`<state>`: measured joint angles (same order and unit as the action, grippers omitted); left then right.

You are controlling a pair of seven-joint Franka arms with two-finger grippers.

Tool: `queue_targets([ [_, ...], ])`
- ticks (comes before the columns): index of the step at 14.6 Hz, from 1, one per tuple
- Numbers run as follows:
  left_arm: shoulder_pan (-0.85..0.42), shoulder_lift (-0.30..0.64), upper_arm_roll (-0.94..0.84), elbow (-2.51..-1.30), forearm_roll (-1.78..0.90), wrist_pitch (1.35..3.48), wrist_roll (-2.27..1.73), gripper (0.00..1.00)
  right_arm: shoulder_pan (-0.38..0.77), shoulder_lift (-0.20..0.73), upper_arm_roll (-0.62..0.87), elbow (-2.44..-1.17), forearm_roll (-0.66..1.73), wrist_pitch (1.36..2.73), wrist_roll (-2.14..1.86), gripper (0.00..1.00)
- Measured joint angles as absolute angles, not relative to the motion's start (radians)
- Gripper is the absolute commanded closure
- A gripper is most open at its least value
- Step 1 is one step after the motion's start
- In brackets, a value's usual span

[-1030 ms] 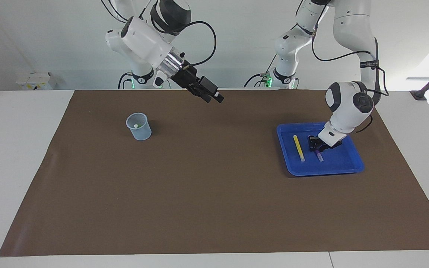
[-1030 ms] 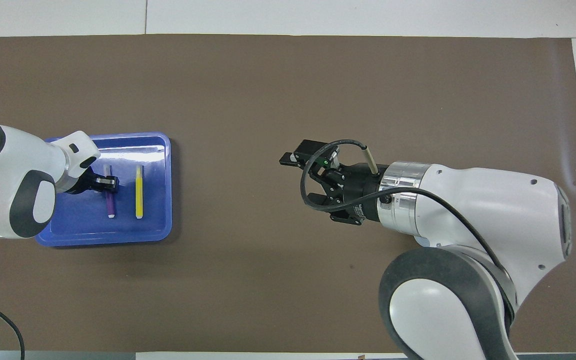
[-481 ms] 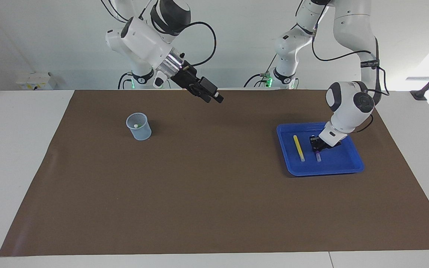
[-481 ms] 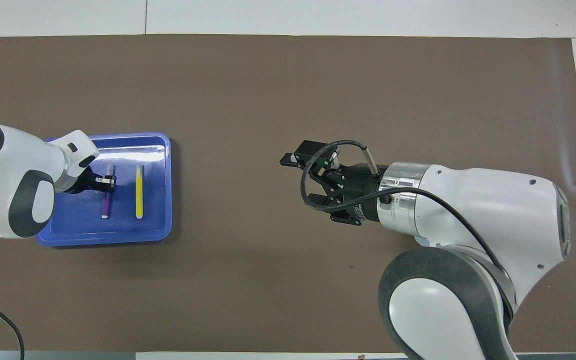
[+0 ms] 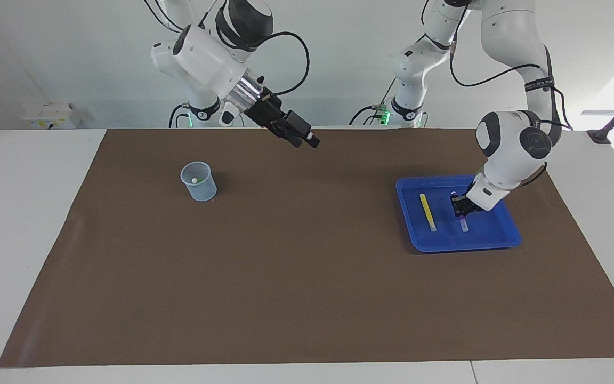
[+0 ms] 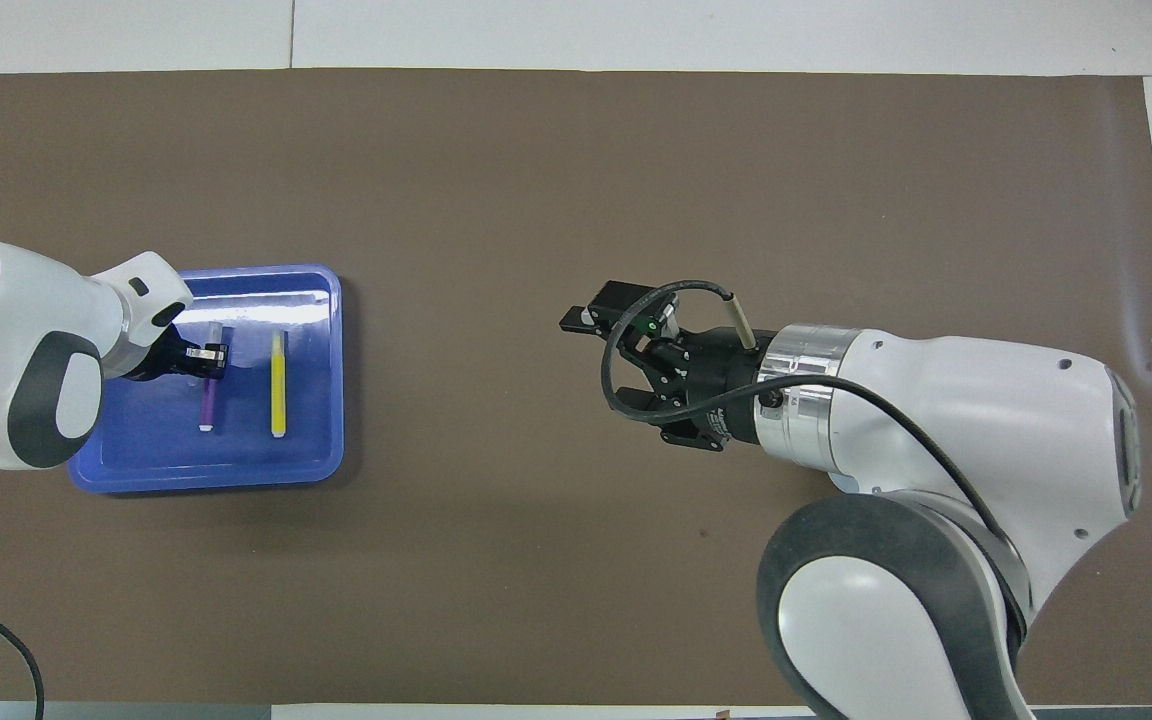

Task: Transfer and insert pens with both arms
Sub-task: 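Grasp the purple pen with the left gripper while the right gripper returns, then lift the purple pen toward the right gripper with the left gripper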

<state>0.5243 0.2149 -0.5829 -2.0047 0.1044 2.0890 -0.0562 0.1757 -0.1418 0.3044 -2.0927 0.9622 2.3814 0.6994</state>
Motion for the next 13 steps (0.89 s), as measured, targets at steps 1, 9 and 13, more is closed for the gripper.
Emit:
queue_targets([
  [1,0.509,0.215,-0.585,-1.970,0.096,2.048,-0.100,1.00,0.176,-0.142,0.304,-2.093,0.962,2.381,0.699,0.00],
  [9,0.340,0.216,-0.620,-1.775,-0.204,1.872,-0.809,1.00,0.176,-0.142,0.304,-2.100,0.962,2.381,0.699,0.00],
  [13,0.335,0.212,-0.722,-1.756,-0.352,1.876,-1.231,1.00,0.250,-0.138,0.305,-2.143,0.962,2.584,0.664,0.00],
])
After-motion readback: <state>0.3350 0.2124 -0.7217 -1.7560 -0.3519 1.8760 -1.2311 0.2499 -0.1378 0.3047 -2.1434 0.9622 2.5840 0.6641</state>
